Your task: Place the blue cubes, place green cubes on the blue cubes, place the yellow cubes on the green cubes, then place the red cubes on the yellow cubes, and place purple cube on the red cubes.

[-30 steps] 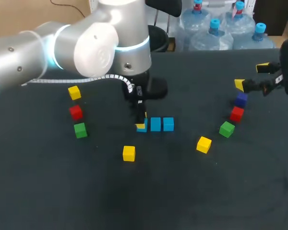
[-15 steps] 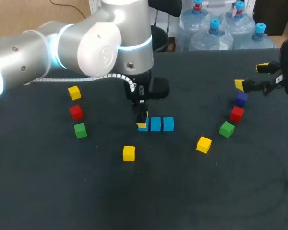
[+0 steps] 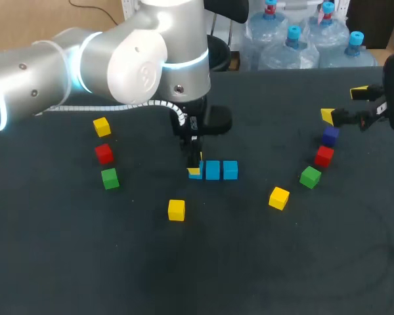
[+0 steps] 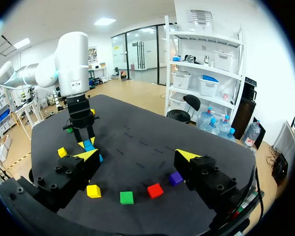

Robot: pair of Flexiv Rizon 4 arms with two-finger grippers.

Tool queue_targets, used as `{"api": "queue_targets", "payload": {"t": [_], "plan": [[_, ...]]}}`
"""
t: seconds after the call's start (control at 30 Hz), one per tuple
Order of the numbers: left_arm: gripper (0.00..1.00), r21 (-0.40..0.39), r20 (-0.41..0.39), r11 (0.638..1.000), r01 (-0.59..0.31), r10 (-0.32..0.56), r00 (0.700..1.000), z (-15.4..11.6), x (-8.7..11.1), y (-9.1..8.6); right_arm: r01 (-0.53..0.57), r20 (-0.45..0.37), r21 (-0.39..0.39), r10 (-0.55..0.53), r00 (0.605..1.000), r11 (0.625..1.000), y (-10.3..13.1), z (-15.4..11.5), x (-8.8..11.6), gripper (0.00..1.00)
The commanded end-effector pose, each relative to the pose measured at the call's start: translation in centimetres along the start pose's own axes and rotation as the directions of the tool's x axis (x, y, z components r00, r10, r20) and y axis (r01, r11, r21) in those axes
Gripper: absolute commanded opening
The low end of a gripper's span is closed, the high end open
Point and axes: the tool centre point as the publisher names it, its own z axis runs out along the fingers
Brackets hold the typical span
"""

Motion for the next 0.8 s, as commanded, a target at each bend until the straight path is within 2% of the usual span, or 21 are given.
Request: {"api": "queue_targets", "payload": {"t": [0.03,0.07,0.1,0.13,0.33,0.47,0.67,0.8], "plan": [[0.0,0.012,-0.005,1.0,0.004,-0.004,1.0,0.91,0.12,0.66,0.0,-0.003,0.005,0.0,1.0,1.0,0.11,-0.05,-0.05,1.0],[0.0,0.014,-0.005,1.0,0.004,-0.004,1.0,0.92,0.14,0.64,0.0,-0.003,0.005,0.0,1.0,1.0,0.11,-0.05,-0.05,1.0],[0.07,0.016,-0.005,1.0,0.003,-0.003,1.0,0.94,0.16,0.63,0.0,-0.003,0.005,0.0,1.0,1.0,0.11,-0.05,-0.05,1.0],[0.11,0.019,-0.004,1.0,0.002,-0.002,1.0,0.94,0.17,0.59,0.0,-0.003,0.005,0.0,1.0,1.0,0.11,-0.05,-0.05,1.0],[0.02,0.02,-0.007,1.0,-0.005,0.005,1.0,0.93,0.16,0.42,0.0,-0.003,0.005,0.0,1.0,1.0,0.11,-0.05,-0.05,1.0],[0.07,0.02,-0.009,1.0,-0.006,0.006,1.0,0.95,0.19,0.4,0.0,-0.003,0.005,0.0,1.0,1.0,0.11,-0.05,-0.05,1.0],[0.0,0.017,-0.012,1.0,-0.003,0.003,1.0,0.95,0.33,0.46,0.0,-0.003,0.005,0.0,1.0,1.0,0.11,-0.05,-0.05,1.0],[0.0,0.018,-0.014,1.0,-0.002,0.002,1.0,0.96,0.36,0.46,0.0,-0.003,0.005,0.0,1.0,1.0,0.11,-0.05,-0.05,1.0]]}}
